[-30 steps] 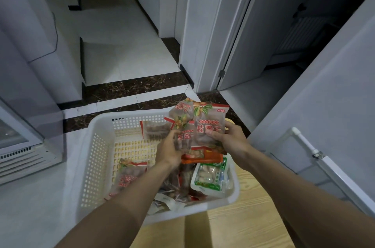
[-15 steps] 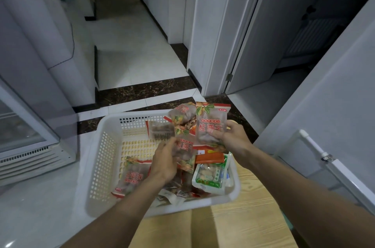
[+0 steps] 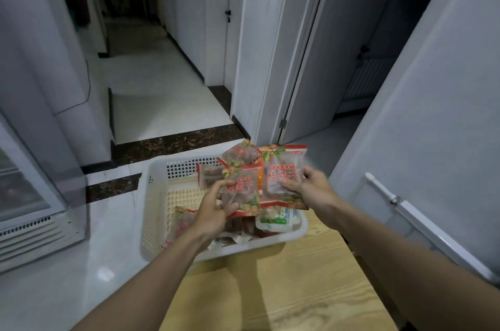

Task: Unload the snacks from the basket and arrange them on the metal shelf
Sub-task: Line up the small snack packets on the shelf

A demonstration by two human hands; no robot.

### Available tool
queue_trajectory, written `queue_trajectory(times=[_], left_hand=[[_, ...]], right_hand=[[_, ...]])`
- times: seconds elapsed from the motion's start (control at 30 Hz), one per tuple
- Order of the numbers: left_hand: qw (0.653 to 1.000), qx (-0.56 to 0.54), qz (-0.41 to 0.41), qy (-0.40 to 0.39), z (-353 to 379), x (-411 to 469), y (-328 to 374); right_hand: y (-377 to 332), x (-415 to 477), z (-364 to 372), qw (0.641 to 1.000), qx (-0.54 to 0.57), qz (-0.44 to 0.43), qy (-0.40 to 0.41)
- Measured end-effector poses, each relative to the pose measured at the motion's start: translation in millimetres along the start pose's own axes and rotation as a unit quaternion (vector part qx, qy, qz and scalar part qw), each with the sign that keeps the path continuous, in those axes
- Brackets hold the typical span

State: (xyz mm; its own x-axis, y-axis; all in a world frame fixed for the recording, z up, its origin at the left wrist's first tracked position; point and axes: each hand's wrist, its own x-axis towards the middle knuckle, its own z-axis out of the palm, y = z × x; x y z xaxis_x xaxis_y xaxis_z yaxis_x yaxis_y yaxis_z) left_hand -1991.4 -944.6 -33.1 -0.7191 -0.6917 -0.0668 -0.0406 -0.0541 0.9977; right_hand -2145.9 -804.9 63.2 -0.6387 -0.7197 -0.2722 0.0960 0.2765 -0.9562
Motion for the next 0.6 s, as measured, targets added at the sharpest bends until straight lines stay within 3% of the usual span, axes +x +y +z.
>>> queue_trajectory(times=[0.3, 0.6], left_hand=[[0.989, -0.055, 0.065, -0.119, 3.5, -114.9, 46.3], [0.962, -0.066, 0.106, -0.242, 77.9, -204.4, 101.0]], right_hand=[[-2.4, -150.6, 16.3, 0.993, 0.002, -0.033, 0.113], [1.9, -307.5, -44.8, 0.968, 0.021, -0.056, 0.244]])
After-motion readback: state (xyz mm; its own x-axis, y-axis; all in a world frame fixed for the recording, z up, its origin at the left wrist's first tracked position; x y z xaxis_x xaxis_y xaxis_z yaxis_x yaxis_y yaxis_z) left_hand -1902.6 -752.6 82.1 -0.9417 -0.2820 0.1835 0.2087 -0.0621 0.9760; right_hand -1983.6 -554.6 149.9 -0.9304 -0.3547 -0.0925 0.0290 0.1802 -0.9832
